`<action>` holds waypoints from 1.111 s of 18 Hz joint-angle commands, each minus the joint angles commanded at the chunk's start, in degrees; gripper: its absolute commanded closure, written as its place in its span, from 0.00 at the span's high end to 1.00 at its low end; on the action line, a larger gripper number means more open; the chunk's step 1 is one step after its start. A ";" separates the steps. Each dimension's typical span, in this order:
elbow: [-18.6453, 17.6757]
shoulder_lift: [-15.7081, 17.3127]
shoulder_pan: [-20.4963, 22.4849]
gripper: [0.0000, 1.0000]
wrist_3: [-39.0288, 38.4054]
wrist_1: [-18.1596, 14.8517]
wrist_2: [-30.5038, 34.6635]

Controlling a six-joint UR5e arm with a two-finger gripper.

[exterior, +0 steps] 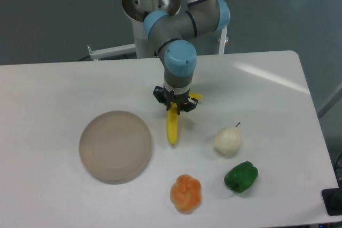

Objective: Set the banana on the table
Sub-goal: 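Lower the banana onto the table between the plate and pear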

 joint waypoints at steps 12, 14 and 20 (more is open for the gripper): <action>0.61 0.09 0.09 0.38 2.46 0.00 0.26; 1.05 -0.26 0.00 0.37 3.68 -0.09 0.87; 1.32 -0.88 -0.62 0.37 5.54 0.00 2.11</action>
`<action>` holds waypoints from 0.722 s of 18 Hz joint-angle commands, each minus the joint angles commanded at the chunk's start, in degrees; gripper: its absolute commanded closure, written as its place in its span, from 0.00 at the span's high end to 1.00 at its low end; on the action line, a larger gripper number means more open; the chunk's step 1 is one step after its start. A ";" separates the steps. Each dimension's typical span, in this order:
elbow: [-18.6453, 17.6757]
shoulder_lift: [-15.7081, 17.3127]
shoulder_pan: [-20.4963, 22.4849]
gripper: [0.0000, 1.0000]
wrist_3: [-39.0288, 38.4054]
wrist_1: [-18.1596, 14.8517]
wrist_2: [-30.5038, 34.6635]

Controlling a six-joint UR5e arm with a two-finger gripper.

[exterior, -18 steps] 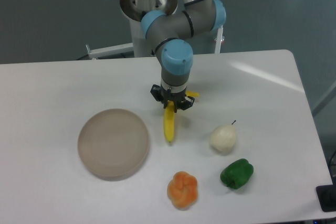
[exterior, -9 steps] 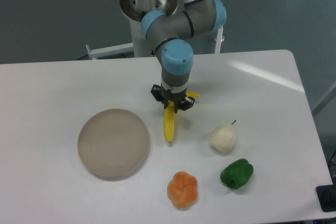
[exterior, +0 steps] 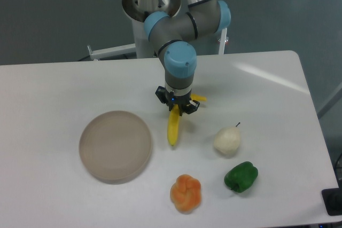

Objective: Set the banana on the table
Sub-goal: 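Lower the banana onto the table between the plate and pear, then open the gripper to release the banana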

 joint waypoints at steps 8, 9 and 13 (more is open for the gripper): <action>-0.09 -0.18 0.00 0.42 0.00 0.00 0.00; 0.00 -0.18 -0.09 0.43 0.00 0.00 0.00; 0.17 -0.35 0.00 0.55 -0.09 0.00 0.00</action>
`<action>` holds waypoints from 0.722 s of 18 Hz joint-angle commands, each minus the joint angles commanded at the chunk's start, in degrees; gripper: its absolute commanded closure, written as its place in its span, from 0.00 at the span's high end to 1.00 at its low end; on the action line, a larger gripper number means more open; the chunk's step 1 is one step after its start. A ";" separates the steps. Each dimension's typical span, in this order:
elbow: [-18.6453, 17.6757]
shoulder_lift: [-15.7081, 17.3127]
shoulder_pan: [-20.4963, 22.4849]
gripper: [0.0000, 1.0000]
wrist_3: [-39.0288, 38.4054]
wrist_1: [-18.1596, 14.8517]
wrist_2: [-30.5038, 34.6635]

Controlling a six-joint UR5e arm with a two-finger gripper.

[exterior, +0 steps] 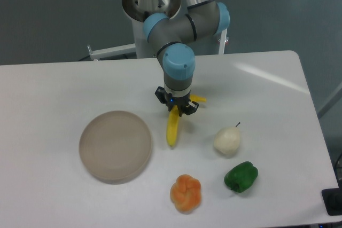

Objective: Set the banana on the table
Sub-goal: 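Open the gripper to release the banana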

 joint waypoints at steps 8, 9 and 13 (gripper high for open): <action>3.68 0.70 0.53 0.79 0.09 -0.09 0.00; 4.48 0.79 0.53 0.93 0.09 -0.09 0.00; 8.34 1.31 3.24 1.00 0.09 -0.35 0.00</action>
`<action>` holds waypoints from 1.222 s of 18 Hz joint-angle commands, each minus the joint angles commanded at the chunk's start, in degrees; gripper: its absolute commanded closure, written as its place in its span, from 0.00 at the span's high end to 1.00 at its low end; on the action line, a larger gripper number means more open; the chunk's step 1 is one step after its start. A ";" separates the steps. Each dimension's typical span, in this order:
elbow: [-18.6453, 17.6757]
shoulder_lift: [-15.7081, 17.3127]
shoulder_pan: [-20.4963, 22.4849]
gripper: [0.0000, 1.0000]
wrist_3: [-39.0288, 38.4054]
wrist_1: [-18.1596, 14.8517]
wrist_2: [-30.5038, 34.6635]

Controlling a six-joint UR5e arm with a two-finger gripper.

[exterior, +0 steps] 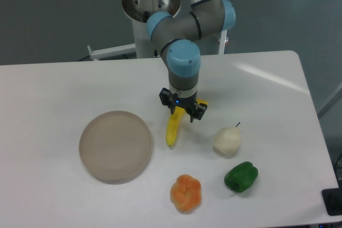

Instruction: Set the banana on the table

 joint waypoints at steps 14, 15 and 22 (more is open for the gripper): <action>17.49 -4.65 8.89 1.00 9.48 0.18 -0.18; 18.37 -5.18 8.89 1.00 10.97 0.17 -0.09; 18.47 -6.06 12.40 1.00 27.76 0.09 -0.09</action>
